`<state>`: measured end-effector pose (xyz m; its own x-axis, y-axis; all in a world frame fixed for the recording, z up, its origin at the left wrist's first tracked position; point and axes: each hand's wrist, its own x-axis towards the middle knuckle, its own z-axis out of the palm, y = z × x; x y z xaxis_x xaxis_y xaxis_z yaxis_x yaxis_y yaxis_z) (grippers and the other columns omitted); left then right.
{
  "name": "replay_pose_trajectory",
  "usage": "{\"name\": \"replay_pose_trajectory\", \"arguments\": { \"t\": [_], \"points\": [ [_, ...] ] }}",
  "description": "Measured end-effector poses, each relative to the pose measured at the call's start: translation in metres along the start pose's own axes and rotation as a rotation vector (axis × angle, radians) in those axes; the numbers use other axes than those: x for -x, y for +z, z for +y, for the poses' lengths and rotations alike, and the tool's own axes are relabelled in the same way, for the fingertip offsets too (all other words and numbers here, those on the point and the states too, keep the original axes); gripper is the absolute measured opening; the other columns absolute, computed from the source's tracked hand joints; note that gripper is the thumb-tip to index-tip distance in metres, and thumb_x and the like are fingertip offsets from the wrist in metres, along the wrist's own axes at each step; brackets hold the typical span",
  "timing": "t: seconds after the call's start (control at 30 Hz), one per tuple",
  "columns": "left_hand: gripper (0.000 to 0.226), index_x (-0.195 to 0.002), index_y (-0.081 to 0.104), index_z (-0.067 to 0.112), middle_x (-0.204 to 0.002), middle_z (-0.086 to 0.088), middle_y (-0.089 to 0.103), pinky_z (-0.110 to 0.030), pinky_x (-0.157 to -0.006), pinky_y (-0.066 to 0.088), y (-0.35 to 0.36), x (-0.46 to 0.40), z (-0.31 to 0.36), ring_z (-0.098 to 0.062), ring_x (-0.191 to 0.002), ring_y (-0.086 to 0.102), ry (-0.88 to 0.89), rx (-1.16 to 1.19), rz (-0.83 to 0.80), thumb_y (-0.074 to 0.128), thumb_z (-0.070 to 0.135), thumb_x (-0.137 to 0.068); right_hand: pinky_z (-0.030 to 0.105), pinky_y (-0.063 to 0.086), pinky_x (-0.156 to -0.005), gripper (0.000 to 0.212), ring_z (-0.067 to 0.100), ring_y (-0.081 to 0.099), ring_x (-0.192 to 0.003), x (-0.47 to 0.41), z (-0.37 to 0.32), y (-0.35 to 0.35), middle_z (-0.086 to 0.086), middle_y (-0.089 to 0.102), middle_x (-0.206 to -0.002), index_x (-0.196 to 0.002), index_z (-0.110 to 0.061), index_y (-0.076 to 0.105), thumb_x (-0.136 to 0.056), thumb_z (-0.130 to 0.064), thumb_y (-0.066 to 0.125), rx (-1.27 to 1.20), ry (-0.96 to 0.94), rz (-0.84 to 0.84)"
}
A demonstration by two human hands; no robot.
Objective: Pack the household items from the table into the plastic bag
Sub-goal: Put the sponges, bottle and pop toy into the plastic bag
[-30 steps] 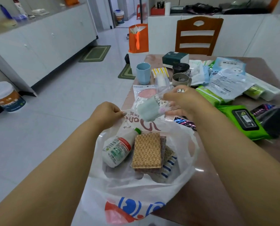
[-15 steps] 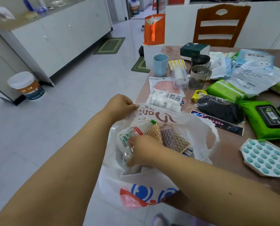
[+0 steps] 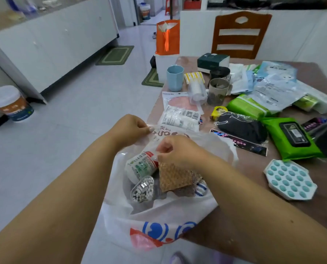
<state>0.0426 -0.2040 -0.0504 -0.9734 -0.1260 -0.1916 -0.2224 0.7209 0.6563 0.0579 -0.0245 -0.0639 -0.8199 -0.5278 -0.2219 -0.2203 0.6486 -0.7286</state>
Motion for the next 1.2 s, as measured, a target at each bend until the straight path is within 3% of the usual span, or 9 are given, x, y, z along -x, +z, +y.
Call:
{"name": "replay_pose_trajectory", "arguments": {
  "t": [0.13,0.23,0.4,0.47,0.6,0.73,0.83,0.97,1.2],
  "points": [
    [0.030,-0.075,0.073,0.009,-0.074,-0.014,0.072,-0.035,-0.063,0.052,0.007,0.000,0.013,-0.024,-0.065,0.063,0.000,-0.164,-0.003,0.067,0.036,-0.086,0.026,0.043,-0.060,0.017,0.005,0.052,-0.061,0.012,0.035,-0.053,-0.009,0.058,-0.066,-0.073,-0.021,0.060,-0.084,-0.030,0.069,-0.251,0.059,0.503],
    [0.026,-0.077,0.072,0.011,-0.073,-0.010,0.070,-0.035,-0.065,0.051,0.018,-0.005,0.034,-0.025,-0.070,0.064,0.019,-0.194,0.004,0.066,0.034,-0.087,0.033,0.048,-0.065,0.024,0.015,0.059,-0.066,0.018,0.072,-0.087,-0.005,0.061,-0.065,-0.065,-0.021,0.054,-0.083,-0.031,0.067,-0.276,0.196,0.781],
    [0.026,-0.080,0.072,0.009,-0.073,-0.009,0.067,-0.029,-0.059,0.044,0.036,-0.014,0.061,-0.021,-0.067,0.058,0.050,-0.211,0.014,0.064,0.032,-0.089,0.030,0.038,-0.065,0.047,0.022,0.059,-0.087,0.029,0.105,-0.074,-0.004,0.059,-0.087,-0.090,-0.018,0.054,-0.074,-0.060,0.067,-0.026,0.421,0.343],
    [0.027,-0.081,0.073,0.008,-0.072,-0.008,0.066,-0.029,-0.057,0.042,0.038,-0.016,0.064,-0.020,-0.065,0.056,0.050,-0.234,0.010,0.064,0.032,-0.089,0.028,0.035,-0.057,0.038,0.024,0.059,-0.084,0.028,0.117,-0.057,-0.003,0.055,-0.073,-0.072,-0.019,0.053,-0.076,-0.054,0.069,0.139,0.437,0.226],
    [0.037,-0.095,0.072,0.012,-0.089,-0.005,0.070,-0.032,-0.068,0.050,0.037,-0.022,0.062,-0.019,-0.076,0.059,0.027,-0.337,0.040,0.061,0.046,-0.087,0.028,0.037,-0.056,0.047,0.030,0.059,-0.075,0.027,0.162,-0.069,0.007,0.055,-0.064,-0.063,-0.014,0.053,-0.080,-0.057,0.060,0.004,0.592,0.461],
    [0.049,-0.109,0.066,0.013,-0.103,-0.005,0.069,-0.035,-0.073,0.052,0.038,-0.020,0.077,-0.019,-0.081,0.059,0.103,-0.323,0.167,0.049,0.055,-0.090,0.041,0.036,-0.102,0.082,0.036,0.043,-0.126,0.052,0.220,-0.085,0.022,0.048,-0.135,-0.128,-0.004,0.046,-0.073,-0.061,0.066,0.071,1.058,0.786],
    [0.047,-0.111,0.065,0.012,-0.100,-0.005,0.067,-0.033,-0.072,0.046,0.044,-0.017,0.088,-0.019,-0.080,0.057,0.120,-0.248,0.159,0.045,0.051,-0.094,0.043,0.029,-0.108,0.102,0.037,0.036,-0.130,0.067,0.241,-0.082,0.023,0.038,-0.143,-0.133,-0.003,0.036,-0.061,-0.064,0.074,-0.001,1.262,0.786],
    [0.044,-0.103,0.067,0.014,-0.091,-0.004,0.068,-0.032,-0.072,0.044,0.055,-0.017,0.087,-0.021,-0.079,0.059,0.130,-0.202,0.093,0.046,0.051,-0.094,0.041,0.031,-0.104,0.104,0.035,0.043,-0.127,0.064,0.246,-0.079,0.019,0.048,-0.138,-0.129,-0.005,0.044,-0.052,-0.066,0.078,-0.025,1.237,0.777],
    [0.040,-0.099,0.069,0.013,-0.093,-0.007,0.071,-0.035,-0.078,0.049,0.046,-0.013,0.080,-0.024,-0.086,0.064,0.079,-0.097,0.078,0.048,0.047,-0.095,0.029,0.043,-0.068,0.058,0.034,0.066,-0.095,0.055,0.211,-0.101,0.016,0.070,-0.104,-0.105,0.000,0.067,-0.079,-0.052,0.068,-0.062,0.935,0.559]
  ]
}}
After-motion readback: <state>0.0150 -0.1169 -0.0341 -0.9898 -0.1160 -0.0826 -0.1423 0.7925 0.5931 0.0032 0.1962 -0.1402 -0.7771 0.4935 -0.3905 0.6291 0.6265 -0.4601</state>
